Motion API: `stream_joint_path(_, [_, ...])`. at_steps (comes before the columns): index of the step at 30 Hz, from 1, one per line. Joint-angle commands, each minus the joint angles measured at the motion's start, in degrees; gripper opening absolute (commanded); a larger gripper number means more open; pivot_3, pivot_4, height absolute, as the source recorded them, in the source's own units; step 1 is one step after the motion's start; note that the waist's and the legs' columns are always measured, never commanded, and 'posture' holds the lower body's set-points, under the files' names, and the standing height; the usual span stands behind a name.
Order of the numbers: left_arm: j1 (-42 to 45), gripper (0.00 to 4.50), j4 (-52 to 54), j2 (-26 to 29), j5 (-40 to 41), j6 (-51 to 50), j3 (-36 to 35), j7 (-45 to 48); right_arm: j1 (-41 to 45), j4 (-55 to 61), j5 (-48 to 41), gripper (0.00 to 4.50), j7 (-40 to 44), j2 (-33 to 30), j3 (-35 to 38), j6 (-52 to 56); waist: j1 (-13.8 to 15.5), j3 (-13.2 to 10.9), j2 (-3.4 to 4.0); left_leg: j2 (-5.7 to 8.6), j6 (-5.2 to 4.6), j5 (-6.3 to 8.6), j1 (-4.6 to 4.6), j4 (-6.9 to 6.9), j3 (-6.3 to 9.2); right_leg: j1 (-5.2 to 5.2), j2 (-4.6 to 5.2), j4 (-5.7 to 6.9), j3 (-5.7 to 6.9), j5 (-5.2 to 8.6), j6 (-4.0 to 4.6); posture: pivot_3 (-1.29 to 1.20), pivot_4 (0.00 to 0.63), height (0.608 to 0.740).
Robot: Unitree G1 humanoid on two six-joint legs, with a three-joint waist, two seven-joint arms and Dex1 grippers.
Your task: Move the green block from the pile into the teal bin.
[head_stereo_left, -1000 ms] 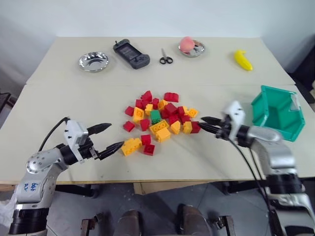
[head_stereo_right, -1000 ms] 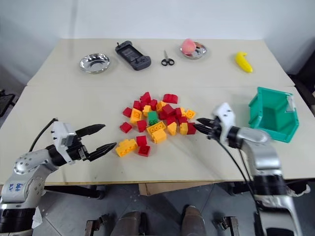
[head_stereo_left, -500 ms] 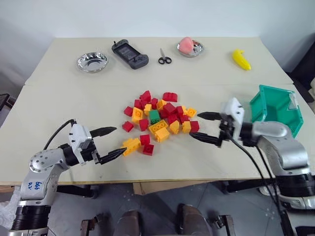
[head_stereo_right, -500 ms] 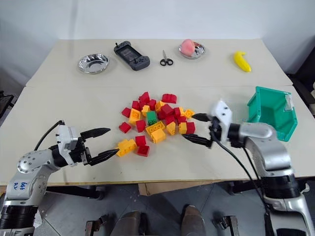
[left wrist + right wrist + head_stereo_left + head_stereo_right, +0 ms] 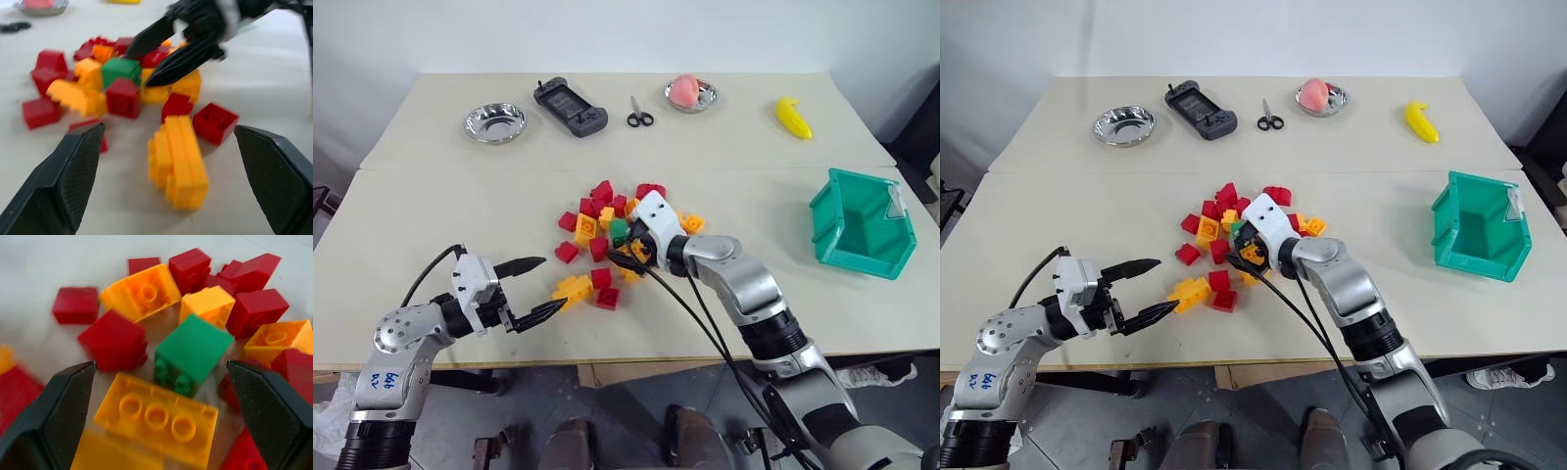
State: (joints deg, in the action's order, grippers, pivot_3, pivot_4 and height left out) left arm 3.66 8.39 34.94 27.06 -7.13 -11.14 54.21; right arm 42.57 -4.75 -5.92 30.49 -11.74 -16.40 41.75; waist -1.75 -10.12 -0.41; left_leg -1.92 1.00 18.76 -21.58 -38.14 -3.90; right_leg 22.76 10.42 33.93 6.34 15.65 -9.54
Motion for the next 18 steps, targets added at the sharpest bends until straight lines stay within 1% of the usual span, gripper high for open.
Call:
stream_joint_path(1, [-0.13, 4.5, 1.67, -0.64, -0.17, 1.2, -0.07, -0.91, 1.41, -2.07, 1.68, 4.47, -1.76, 0.97, -0.25, -0.11, -0.03, 0.0, 0.0, 0.0, 0.0, 0.0, 0.0, 0.0, -0.01, 0.0, 0.0, 0.0, 0.0, 0.0, 0.0, 0.0, 0.15, 0.74])
stream_joint_path(7, [-0.91, 4.5, 2.65, -1.38, -0.18, 1.34, -0.11, -2.0, 4.71, -8.46, 2.45, 4.47, -4.04, 4.46, 0.72, -0.67, -0.1, 0.0, 0.0, 0.0, 0.0, 0.0, 0.01, 0.0, -0.01, 0.0, 0.0, 0.02, 0.0, 0.0, 0.0, 0.0, 0.15, 0.74])
stream_joint_path(10, [-0.97, 4.5, 2.96, -1.82, -0.33, 1.66, -0.16, -2.86, 5.4, -9.59, 2.76, 3.89, -4.28, 5.05, 1.08, -0.79, -0.13, 0.0, 0.0, 0.0, 0.0, 0.0, 0.01, 0.0, -0.01, 0.0, 0.0, 0.01, 0.0, 0.0, 0.0, 0.0, 0.15, 0.74])
stream_joint_path(14, [-0.9, 4.5, 3.44, -2.32, -0.39, 1.88, 0.09, -3.52, 5.37, -8.52, 2.89, 2.5, -2.98, 3.51, 1.63, -0.52, -0.09, 0.0, 0.0, 0.0, 0.0, 0.0, 0.01, 0.0, -0.01, 0.0, 0.0, 0.02, 0.0, 0.0, 0.0, 0.0, 0.15, 0.74])
stream_joint_path(15, [-0.79, 4.5, 3.51, -2.47, -0.42, 1.97, 0.22, -3.58, 5.37, -8.16, 2.95, 2.26, -2.68, 2.93, 1.78, -0.69, -0.02, 0.0, 0.0, 0.0, 0.0, 0.0, 0.01, 0.0, -0.01, 0.0, 0.0, 0.01, 0.0, 0.0, 0.0, 0.0, 0.15, 0.74])
stream_joint_path(18, [-0.1, 4.5, 3.57, -3.01, -0.77, 2.77, 0.74, -3.77, 5.45, -7.02, 2.9, 2.24, -1.81, 1.18, 2.58, -1.73, 0.13, 0.0, 0.0, 0.01, -0.01, 0.0, 0.01, 0.0, -0.01, 0.0, 0.01, 0.01, 0.0, 0.0, 0.0, 0.0, 0.15, 0.74])
